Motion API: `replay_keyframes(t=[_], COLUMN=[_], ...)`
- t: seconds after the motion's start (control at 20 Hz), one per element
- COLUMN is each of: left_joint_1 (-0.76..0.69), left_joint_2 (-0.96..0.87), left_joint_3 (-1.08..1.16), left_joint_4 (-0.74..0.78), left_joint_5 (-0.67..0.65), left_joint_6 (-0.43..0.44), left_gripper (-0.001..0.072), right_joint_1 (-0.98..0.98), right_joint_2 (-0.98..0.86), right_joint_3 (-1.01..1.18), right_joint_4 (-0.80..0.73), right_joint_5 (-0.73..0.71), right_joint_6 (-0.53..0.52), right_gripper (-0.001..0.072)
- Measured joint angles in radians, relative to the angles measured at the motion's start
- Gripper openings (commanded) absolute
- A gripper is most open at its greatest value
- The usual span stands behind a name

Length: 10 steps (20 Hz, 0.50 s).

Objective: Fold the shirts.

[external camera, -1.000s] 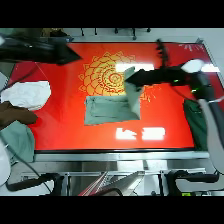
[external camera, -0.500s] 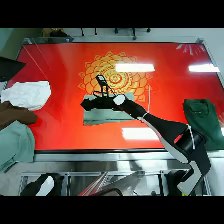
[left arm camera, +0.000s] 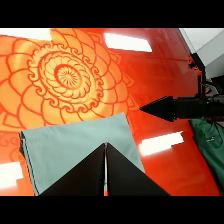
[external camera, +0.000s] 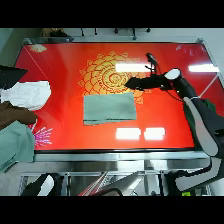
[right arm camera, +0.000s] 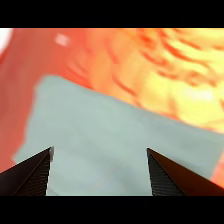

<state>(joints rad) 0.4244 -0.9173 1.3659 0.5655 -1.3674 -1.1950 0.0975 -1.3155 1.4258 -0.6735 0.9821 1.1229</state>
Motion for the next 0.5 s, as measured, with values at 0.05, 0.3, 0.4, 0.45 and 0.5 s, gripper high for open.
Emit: replay_keyframes(t=[0.05, 0.3, 0.4, 0.45, 0.5], left_joint_1=[0.0, 0.001, 0.001, 0.001, 0.001], left_joint_2=[0.001, 0.002, 0.002, 0.002, 0.002], left_joint_3=[-0.002, -0.006, -0.006, -0.006, -0.006], left_joint_4=[-0.003, -0.017, -0.017, -0.017, -0.017], left_joint_5=[0.002, 0.002, -0.001, -0.001, -0.002], left_joint_6=[0.0, 0.0, 0.0, 0.0, 0.001], left_gripper=[0.0019, 0.002, 0.0019, 0.0019, 0.002], right_joint_1=[-0.049, -0.124, -0.101, -0.083, -0.064], right_joint_2=[-0.002, -0.071, -0.11, -0.13, -0.148], right_joint_3=[-0.025, -0.118, -0.13, -0.134, -0.137], right_joint_4=[-0.035, -0.058, -0.02, 0.002, 0.031], right_joint_5=[0.037, 0.115, 0.113, 0.103, 0.095], right_joint_6=[0.022, 0.039, 0.017, 0.006, -0.002], right_gripper=[0.0649, 0.0648, 0.0648, 0.0647, 0.0646])
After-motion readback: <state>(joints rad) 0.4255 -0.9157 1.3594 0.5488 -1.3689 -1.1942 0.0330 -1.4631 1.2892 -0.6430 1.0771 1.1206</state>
